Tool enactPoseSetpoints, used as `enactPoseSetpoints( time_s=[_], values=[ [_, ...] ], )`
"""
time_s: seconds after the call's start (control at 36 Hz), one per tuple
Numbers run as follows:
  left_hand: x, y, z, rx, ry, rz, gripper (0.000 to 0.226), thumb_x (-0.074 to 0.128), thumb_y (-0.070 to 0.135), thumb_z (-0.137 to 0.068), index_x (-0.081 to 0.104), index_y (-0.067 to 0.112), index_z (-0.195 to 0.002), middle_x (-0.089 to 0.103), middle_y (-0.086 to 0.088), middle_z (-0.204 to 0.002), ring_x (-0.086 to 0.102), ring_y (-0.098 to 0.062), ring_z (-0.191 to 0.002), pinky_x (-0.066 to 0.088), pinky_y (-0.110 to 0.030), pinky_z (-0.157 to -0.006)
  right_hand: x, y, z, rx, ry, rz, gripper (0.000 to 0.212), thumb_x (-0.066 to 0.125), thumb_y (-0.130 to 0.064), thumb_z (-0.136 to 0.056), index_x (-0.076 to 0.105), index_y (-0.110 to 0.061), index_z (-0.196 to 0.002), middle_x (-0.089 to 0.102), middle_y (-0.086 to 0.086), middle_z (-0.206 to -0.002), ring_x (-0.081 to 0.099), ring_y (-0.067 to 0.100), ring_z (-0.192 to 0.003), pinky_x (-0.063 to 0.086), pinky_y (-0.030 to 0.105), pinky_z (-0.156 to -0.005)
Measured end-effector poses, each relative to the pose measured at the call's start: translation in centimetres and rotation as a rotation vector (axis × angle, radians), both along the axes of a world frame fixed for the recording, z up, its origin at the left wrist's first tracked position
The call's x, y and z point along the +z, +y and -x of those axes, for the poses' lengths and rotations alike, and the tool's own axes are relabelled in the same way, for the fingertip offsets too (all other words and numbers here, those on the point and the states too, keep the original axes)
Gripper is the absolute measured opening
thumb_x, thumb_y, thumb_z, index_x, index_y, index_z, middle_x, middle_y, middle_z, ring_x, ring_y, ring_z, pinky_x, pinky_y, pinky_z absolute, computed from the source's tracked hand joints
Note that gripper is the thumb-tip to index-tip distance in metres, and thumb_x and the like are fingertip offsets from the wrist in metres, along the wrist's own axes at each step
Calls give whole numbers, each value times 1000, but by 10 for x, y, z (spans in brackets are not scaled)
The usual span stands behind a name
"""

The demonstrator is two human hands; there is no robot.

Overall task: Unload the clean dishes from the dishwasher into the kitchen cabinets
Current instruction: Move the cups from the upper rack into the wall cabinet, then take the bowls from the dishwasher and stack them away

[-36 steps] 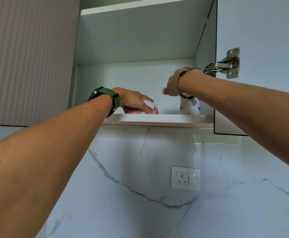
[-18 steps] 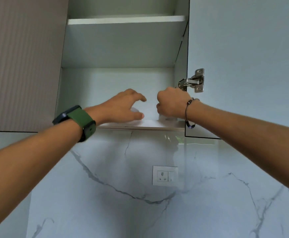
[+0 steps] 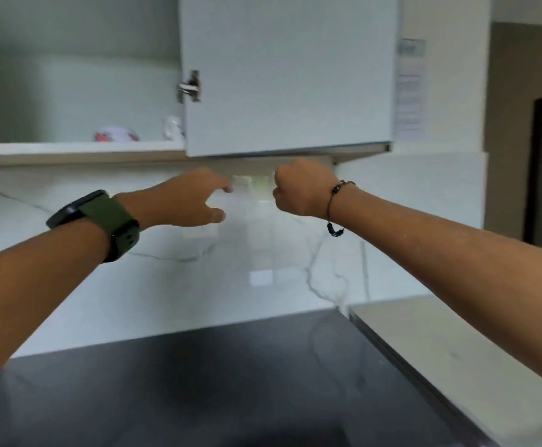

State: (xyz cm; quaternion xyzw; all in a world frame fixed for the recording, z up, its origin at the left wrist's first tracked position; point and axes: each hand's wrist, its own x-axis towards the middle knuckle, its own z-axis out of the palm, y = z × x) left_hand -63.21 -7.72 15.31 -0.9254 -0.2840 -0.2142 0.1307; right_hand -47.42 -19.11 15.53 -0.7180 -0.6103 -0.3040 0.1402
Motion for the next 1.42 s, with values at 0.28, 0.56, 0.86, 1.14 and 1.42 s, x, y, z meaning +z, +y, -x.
enactPoseSetpoints(
  time_s=[0.28,0.56,0.86,1.14,1.42],
  values=[
    [-107,-215,-139,-345,141,273,48,58,30,-89,43,24,-134,39,-6,-140,41,-25,-126,32,-34,-106,-103,-254,-103,-386,125,242,16,44,-16,-93,53,-4,-98,53,22,-116,55,37,-97,34,29,-68],
    [-196,-364,-290,-603,248,393,50,58,28,-88,42,23,-135,36,-6,-140,39,-23,-126,31,-29,-103,-186,-427,-226,-635,306,330,20,45,-17,-91,45,-8,-73,46,12,-85,51,32,-81,38,29,-68],
    [-249,-416,-442,-590,180,549,49,59,20,-88,45,16,-134,40,-9,-139,39,-21,-127,29,-25,-99,-245,-475,-389,-623,363,540,28,42,-22,-95,60,-2,-104,44,0,-66,50,18,-68,43,22,-56],
    [-316,-438,-528,-387,112,698,38,58,13,-88,53,13,-126,53,-9,-124,55,-23,-106,42,-17,-70,-331,-471,-516,-463,496,755,28,48,-28,-95,60,-4,-101,65,8,-93,62,21,-85,48,24,-70],
    [-456,-460,-618,-135,272,954,42,58,20,-90,49,11,-130,50,-7,-133,49,-17,-116,30,-17,-90,-451,-437,-641,-252,454,1013,41,54,-40,-90,52,-6,-113,61,10,-111,57,26,-101,47,35,-88]
  ],
)
